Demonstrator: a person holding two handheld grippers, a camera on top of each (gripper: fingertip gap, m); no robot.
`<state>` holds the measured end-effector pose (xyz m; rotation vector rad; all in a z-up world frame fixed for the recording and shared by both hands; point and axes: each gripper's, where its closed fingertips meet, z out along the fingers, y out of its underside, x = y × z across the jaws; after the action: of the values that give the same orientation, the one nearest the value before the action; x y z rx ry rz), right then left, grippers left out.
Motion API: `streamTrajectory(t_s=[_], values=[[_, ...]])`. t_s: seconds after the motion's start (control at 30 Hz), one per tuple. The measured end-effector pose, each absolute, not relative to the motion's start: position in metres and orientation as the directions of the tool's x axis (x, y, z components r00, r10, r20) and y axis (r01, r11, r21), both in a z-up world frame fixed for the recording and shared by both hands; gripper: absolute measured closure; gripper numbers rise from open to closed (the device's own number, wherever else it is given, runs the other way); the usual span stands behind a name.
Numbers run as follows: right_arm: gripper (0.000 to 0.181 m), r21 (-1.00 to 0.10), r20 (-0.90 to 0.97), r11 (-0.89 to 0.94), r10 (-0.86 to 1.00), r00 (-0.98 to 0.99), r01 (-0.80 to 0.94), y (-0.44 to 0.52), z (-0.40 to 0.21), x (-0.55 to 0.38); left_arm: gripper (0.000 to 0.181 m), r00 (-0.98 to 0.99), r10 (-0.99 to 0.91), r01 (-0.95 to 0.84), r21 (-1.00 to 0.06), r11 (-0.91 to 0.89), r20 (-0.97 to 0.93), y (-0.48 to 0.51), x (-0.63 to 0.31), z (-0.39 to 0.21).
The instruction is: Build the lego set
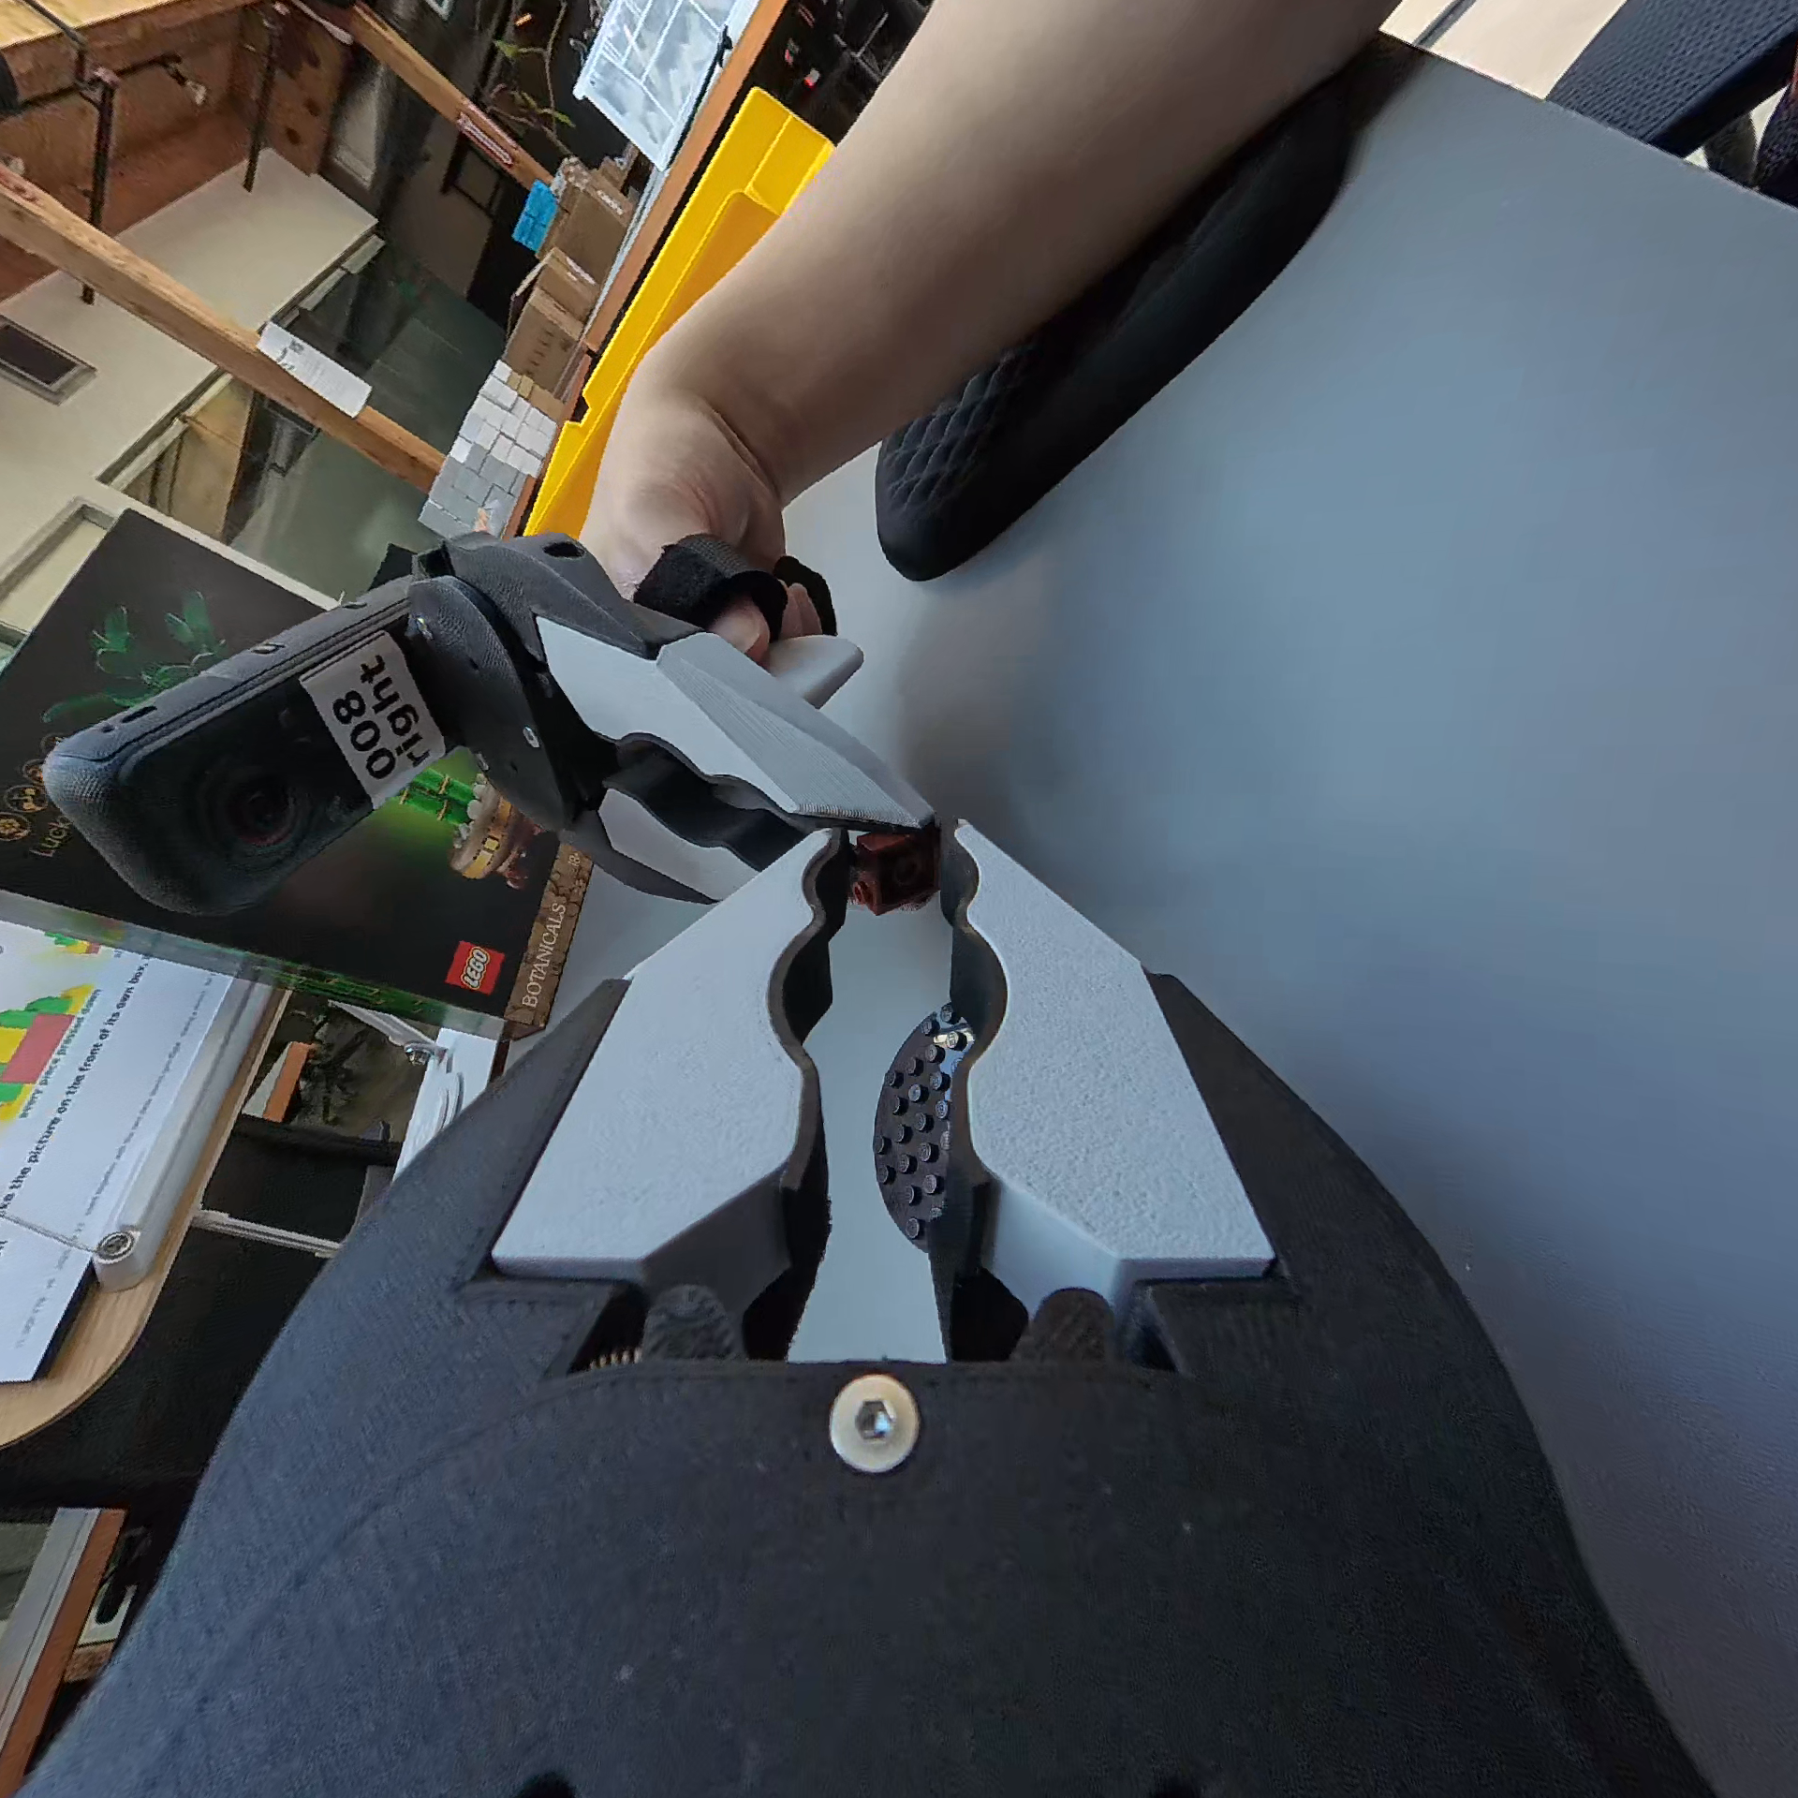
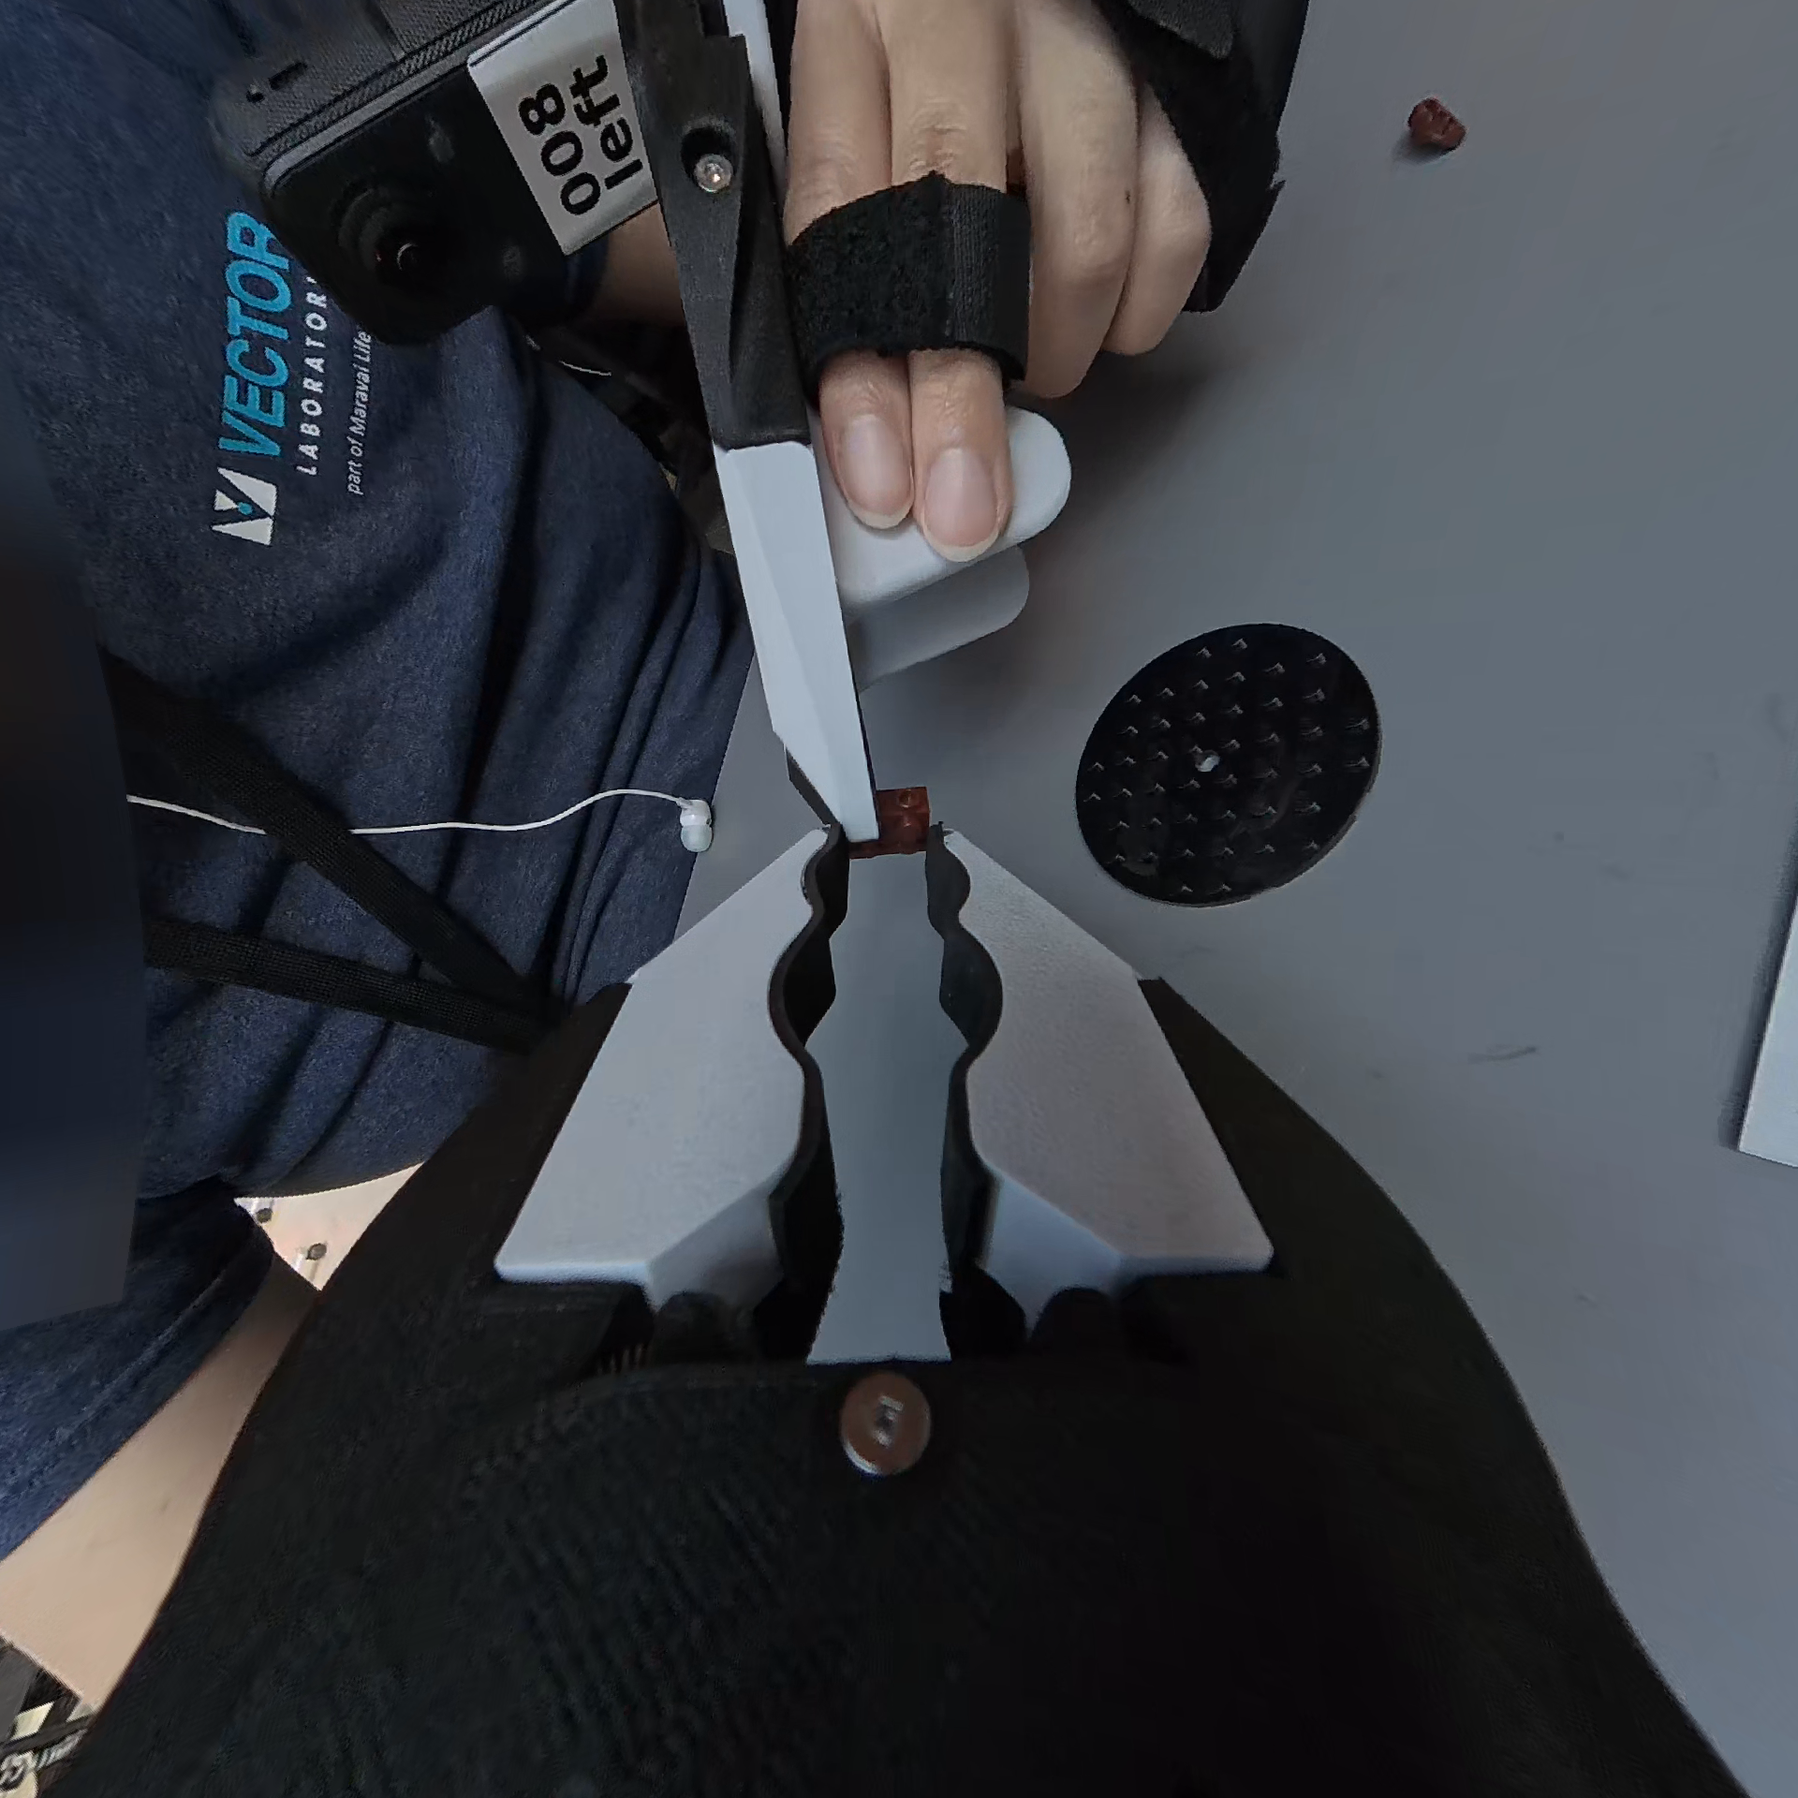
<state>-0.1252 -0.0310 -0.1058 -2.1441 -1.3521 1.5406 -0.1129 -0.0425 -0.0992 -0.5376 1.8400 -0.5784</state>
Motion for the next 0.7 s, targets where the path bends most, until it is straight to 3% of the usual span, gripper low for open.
streamTrajectory(t_s=[0.2,0.43,0.7], values=[[0.166,-0.647,-0.641,-0.557,0.767,0.025,0.521,-0.025,-0.101,-0.12,0.165,-0.284,-0.612,-0.093,-0.614,0.784,-0.738,-0.038,-0.109,-0.097],[0.158,-0.796,-0.576,-0.564,0.817,0.009,0.219,0.014,-0.063,-0.119,0.165,0.0,-0.575,-0.141,-0.569,0.81,-0.818,0.003,-0.11,-0.065],[0.147,-0.838,-0.545,-0.545,0.838,0.002,0.035,0.034,-0.045,-0.11,0.165,0.12,-0.57,-0.185,-0.583,0.791,-0.813,0.026,-0.116,-0.057]])
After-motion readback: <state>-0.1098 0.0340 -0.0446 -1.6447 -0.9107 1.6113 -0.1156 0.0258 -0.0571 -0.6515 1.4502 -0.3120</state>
